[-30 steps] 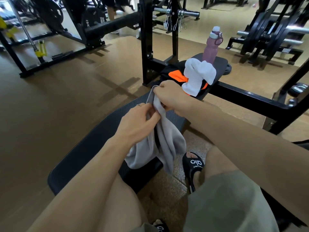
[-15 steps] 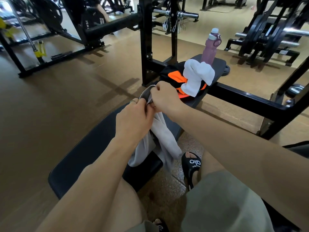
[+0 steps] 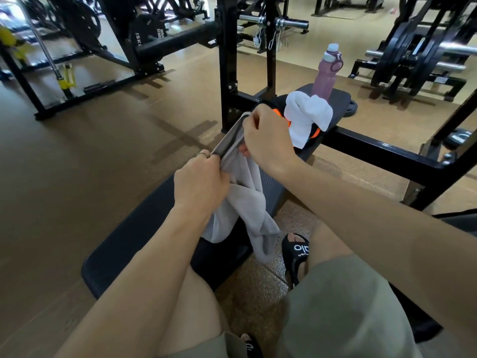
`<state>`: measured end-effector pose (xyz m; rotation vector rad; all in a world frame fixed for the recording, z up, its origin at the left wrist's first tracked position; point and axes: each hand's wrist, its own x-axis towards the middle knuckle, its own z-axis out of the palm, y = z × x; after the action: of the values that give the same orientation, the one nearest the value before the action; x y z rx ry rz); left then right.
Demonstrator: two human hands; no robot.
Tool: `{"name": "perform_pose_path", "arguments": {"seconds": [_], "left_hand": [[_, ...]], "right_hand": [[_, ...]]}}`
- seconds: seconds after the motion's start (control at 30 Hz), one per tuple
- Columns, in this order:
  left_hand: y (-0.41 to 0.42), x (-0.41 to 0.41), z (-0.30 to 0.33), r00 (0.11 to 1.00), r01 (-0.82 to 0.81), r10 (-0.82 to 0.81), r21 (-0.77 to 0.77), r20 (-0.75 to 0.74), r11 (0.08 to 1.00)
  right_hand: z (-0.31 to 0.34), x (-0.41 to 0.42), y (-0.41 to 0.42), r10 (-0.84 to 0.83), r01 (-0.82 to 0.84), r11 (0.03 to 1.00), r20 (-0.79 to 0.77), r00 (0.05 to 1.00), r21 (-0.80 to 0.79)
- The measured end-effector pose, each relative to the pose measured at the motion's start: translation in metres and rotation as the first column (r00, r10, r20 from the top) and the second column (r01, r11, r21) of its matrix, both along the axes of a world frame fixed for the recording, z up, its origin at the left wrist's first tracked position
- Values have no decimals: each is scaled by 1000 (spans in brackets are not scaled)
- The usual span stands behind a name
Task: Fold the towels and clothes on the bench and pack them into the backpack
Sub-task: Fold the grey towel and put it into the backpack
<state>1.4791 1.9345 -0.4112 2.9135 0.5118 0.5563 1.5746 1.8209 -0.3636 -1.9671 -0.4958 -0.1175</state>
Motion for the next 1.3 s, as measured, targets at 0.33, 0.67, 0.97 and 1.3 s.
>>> {"name": "perform_pose_path", "arguments": {"seconds": [0.33, 0.67, 0.97, 1.3], "left_hand": [[17, -6, 2, 983, -62, 66, 25, -171, 998], [39, -13, 5, 975, 216, -210, 92, -76, 972], [48, -25, 31, 957, 177, -185, 54, 222, 983], [18, -52, 96, 879, 301, -141, -300, 456, 905]], "right_hand": [[28, 43, -36, -191, 201, 976, -123, 974, 80], [-3, 77, -87, -312, 242, 918, -194, 930, -315], [-4, 80, -92, -291, 209, 926, -240, 926, -316], [26, 67, -95, -190, 90, 908, -211, 959, -410]]}}
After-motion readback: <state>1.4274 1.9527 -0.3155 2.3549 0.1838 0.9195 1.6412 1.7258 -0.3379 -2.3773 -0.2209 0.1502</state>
